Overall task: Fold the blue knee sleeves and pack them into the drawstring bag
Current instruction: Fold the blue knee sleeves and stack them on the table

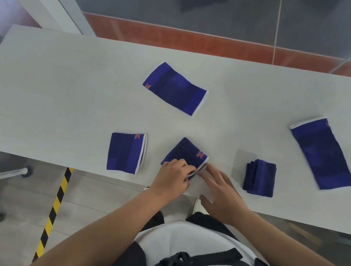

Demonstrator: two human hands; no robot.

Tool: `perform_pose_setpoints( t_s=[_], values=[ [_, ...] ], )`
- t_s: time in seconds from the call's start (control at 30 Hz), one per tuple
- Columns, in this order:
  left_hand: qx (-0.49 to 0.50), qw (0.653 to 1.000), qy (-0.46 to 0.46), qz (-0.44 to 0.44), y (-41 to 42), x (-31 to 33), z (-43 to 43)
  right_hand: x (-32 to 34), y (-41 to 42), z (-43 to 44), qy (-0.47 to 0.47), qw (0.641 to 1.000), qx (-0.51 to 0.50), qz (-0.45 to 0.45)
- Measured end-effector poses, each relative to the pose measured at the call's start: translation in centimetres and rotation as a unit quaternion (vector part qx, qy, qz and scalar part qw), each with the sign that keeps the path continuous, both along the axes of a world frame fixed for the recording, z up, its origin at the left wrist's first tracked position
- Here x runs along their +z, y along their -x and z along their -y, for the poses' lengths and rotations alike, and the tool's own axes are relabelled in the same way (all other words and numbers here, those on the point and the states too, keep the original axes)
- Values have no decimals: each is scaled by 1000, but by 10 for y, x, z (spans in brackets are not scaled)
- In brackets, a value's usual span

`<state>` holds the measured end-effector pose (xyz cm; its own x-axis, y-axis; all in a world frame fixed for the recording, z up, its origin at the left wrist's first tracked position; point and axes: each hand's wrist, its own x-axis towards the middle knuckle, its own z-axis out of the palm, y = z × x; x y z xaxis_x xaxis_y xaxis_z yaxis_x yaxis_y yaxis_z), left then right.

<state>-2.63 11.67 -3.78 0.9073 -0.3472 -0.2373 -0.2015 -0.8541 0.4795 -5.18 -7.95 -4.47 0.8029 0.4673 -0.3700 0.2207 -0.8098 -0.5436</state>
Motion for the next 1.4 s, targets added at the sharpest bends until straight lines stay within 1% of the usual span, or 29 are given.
perform_pose_setpoints(
  t_s=[0.1,0.23,0.33,0.4,0.47,0.5,0.53,0.6,0.63,0.7,0.77,0.97,1.07,1.13,1.2,1.27,1.3,1.33,1.4],
  values=[
    [-7,1000,1,-15,-1,-1,-2,2,-2,1,-2,1000,-2,-1],
    [-30,999,-8,-43,-6,1,-7,-3,0,5,-4,999,-35,-12],
    [-57,997,-4,-50,-8,2,-8,-3,-1,6,16,1000,-6,4],
    [-35,999,30,-17,-9,1,-9,-4,-1,5,29,999,17,30],
    [0,997,53,59,-15,-1,-10,-4,-3,4,49,998,15,35],
    [4,995,42,87,-18,-1,-10,-4,-3,4,61,997,15,37],
    [-5,996,13,85,-22,-2,-9,-3,-3,4,75,996,18,40],
    [-54,996,-72,9,-26,-4,-6,-4,0,2,106,993,22,53],
    [-82,990,-113,-31,-26,-8,-6,-4,2,0,121,991,21,59],
    [-116,978,-165,-60,-25,-20,-9,-5,6,-2,147,987,19,61],
    [-123,975,-175,-58,-24,-27,-12,-4,7,-4,157,986,16,52],
    [-155,972,-163,-62,-31,-33,-17,6,6,-11,186,982,12,15],
    [-171,966,-172,-85,-37,-30,-15,7,6,-14,194,981,8,23],
    [-172,965,-165,-105,-40,-24,-14,11,4,-16,205,979,12,11],
    [-135,977,-122,-108,-41,-14,-15,16,1,-20,217,976,12,-12],
    [-38,993,-65,-91,-42,-2,-19,23,-3,-24,223,975,9,-26],
    [12,995,-54,-88,-41,2,-22,26,-4,-27,221,975,6,-28],
    [54,992,-52,-99,-40,4,-24,28,-6,-29,219,975,1,-26],
    [136,977,-27,-160,-43,9,-25,33,-12,-34,218,975,-12,-30]
  ],
)
